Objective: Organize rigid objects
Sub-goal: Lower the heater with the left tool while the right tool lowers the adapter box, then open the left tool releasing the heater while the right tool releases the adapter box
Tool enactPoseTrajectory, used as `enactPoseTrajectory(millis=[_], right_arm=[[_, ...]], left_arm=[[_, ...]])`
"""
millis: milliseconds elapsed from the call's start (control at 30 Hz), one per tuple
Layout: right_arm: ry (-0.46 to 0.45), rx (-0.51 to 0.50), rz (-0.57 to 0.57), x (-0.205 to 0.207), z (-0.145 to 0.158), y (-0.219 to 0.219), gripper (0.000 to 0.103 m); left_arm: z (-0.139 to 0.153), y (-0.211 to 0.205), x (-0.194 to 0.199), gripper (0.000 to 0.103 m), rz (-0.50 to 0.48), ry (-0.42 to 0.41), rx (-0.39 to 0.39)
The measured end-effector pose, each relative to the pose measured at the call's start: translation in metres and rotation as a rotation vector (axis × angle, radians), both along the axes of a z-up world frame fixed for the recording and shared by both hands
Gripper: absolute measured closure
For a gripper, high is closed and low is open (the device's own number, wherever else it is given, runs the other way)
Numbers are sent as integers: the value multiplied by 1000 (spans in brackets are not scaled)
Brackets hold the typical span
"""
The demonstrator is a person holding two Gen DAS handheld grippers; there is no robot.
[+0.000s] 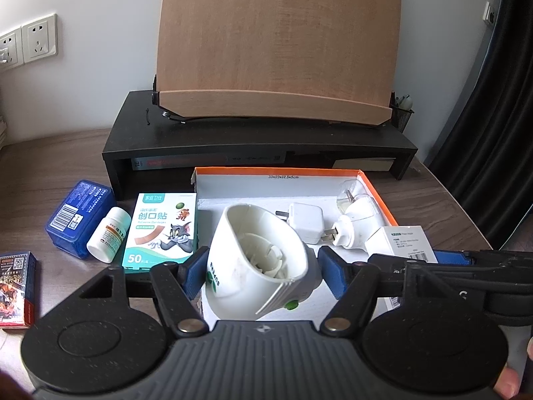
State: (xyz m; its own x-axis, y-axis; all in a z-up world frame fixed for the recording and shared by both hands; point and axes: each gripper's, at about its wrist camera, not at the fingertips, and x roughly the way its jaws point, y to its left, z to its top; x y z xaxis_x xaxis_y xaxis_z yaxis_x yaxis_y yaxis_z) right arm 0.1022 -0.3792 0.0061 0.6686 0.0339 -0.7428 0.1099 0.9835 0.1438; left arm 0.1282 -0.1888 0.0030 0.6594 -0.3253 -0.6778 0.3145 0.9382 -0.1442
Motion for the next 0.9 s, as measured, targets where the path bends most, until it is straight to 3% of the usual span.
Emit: enactPoseTrajectory(millis=[900], right_arm=[[-2,-8,1,2,2,0,32]], left_arm=[[-6,1,-8,32,2,21,9]])
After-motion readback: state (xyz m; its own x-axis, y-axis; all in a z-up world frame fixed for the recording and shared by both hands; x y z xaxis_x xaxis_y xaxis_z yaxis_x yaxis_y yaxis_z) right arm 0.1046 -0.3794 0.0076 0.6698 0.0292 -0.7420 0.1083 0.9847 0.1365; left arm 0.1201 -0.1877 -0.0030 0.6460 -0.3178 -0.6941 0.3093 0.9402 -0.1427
